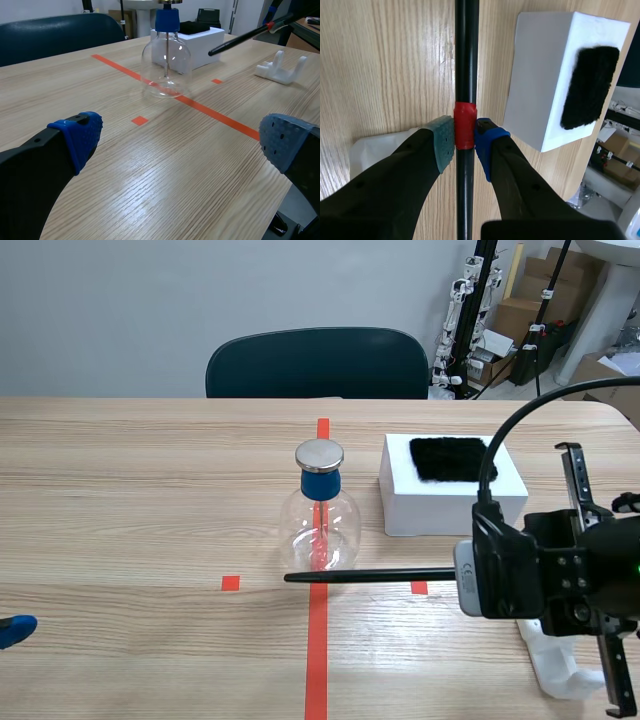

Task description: Do the electroscope experiment. put the rod down on the box

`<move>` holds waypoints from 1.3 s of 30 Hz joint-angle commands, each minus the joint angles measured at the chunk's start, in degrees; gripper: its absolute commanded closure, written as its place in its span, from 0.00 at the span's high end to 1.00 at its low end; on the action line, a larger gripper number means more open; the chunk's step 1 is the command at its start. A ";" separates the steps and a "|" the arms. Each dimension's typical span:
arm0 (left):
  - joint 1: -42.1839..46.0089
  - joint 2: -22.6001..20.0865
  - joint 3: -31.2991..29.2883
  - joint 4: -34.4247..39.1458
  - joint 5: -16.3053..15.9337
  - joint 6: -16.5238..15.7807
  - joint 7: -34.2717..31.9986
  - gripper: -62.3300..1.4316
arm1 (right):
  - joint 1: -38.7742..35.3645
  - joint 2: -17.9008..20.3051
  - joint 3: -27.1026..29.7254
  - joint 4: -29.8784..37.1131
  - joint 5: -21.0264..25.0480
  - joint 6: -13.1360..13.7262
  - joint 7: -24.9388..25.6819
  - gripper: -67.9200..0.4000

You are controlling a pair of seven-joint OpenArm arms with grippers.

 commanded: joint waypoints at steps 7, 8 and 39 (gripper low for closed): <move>-0.13 -0.33 -0.22 0.87 -0.74 -0.04 -1.22 1.00 | 6.62 6.67 -8.11 0.42 7.61 0.37 -5.40 0.04; -0.13 -0.33 -0.22 0.87 -0.76 -0.04 -1.22 1.00 | 7.15 7.52 -9.31 0.07 7.91 0.37 -5.42 0.04; -0.13 -0.33 -0.22 0.87 -0.74 -0.04 -1.20 1.00 | 28.20 14.03 -33.57 -11.34 33.90 0.37 -13.40 0.04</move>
